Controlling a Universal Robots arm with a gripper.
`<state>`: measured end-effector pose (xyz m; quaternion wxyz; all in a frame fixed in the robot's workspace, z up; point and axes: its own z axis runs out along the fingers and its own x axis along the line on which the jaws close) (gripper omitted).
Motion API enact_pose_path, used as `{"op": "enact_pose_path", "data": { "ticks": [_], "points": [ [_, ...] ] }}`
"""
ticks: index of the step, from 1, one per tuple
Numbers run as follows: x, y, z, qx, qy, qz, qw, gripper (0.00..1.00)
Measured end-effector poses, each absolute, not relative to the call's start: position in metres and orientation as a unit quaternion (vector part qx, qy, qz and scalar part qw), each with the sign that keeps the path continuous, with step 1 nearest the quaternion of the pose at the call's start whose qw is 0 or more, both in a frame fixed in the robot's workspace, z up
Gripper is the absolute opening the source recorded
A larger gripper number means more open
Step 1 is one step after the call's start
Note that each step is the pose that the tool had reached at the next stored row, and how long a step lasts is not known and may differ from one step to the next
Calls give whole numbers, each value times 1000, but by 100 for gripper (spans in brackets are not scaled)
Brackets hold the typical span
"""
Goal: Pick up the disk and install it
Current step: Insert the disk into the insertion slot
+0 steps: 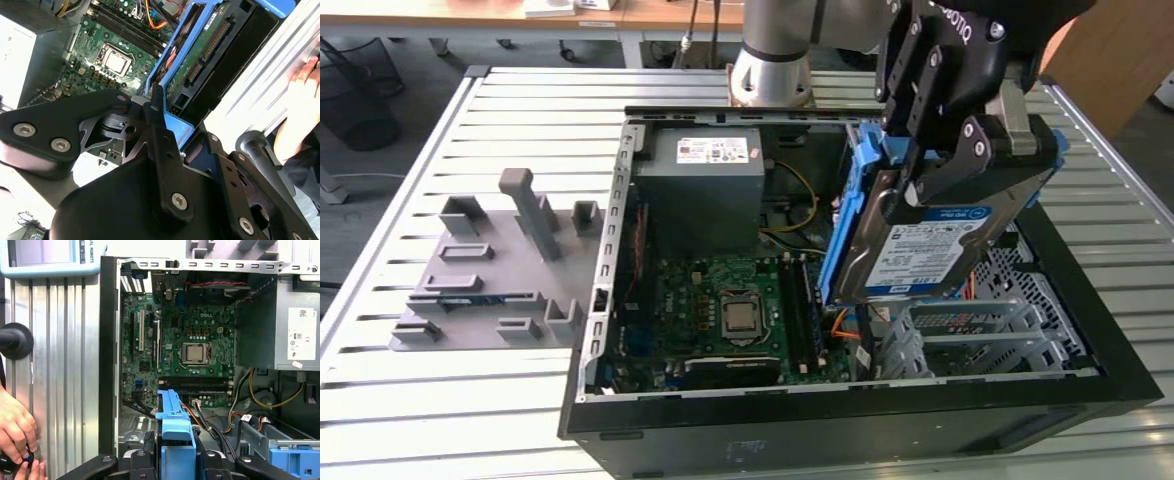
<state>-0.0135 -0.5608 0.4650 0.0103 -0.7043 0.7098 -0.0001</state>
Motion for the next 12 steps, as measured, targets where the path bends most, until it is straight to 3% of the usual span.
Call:
{"op": "enact_pose_path", "data": {
  "ticks": [12],
  "points": [
    [9, -569, 461, -704, 710, -1, 8, 36]
  ]
}}
